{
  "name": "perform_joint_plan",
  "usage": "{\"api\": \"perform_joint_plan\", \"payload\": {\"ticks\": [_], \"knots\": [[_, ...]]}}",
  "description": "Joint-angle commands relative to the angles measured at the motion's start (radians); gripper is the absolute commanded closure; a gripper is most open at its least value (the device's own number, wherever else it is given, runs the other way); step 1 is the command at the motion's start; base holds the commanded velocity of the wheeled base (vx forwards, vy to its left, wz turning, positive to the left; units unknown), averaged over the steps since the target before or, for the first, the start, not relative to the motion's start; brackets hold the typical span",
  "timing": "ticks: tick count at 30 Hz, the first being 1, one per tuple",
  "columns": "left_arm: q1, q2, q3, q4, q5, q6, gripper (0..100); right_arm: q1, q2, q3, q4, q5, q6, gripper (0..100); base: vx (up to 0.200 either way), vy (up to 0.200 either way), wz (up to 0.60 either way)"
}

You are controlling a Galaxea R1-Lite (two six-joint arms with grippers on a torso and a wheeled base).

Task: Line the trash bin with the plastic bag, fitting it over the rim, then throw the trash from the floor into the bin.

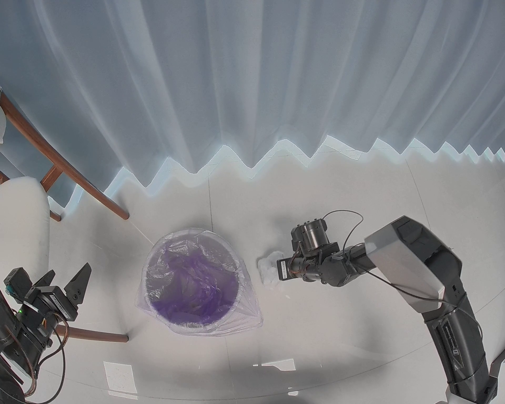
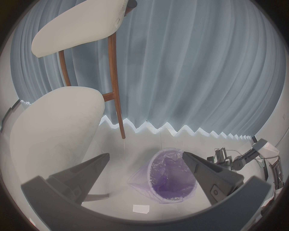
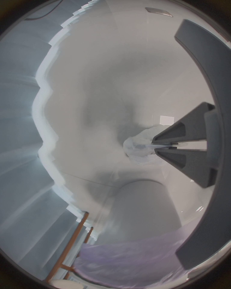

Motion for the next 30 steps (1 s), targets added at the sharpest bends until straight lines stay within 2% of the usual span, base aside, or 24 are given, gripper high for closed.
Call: {"api": "perform_joint_plan", "payload": {"ticks": [1,9,13,15,17,25,30], "knots": [[0.0,-0.013,0.018,0.005,0.0,0.002,0,-0.038,-0.248,0.123,-0.007,0.001,0.049,100,0.0,0.0,0.0],[-0.009,-0.056,0.018,0.01,0.0,0.015,0,-0.037,-0.651,0.448,-0.009,-0.003,0.131,100,0.0,0.0,0.0],[-0.008,-0.057,0.018,0.012,0.0,0.012,0,0.012,-0.878,0.621,-0.009,-0.003,0.137,100,0.0,0.0,0.0],[-0.008,-0.056,0.018,0.012,-0.001,0.013,0,0.023,-0.921,0.652,-0.009,-0.003,0.137,100,0.0,0.0,0.0],[-0.006,-0.053,0.018,0.012,-0.001,0.013,0,0.077,-1.035,0.744,-0.039,-0.001,0.138,100,0.0,0.0,0.0],[0.014,-0.068,0.018,0.007,0.0,0.015,0,0.187,-1.093,0.923,-0.257,0.016,0.128,100,0.0,0.0,0.0],[0.032,-0.108,0.018,0.01,0.008,0.013,0,0.238,-1.035,0.911,-0.277,0.053,0.109,100,0.0,0.0,0.0]]}}
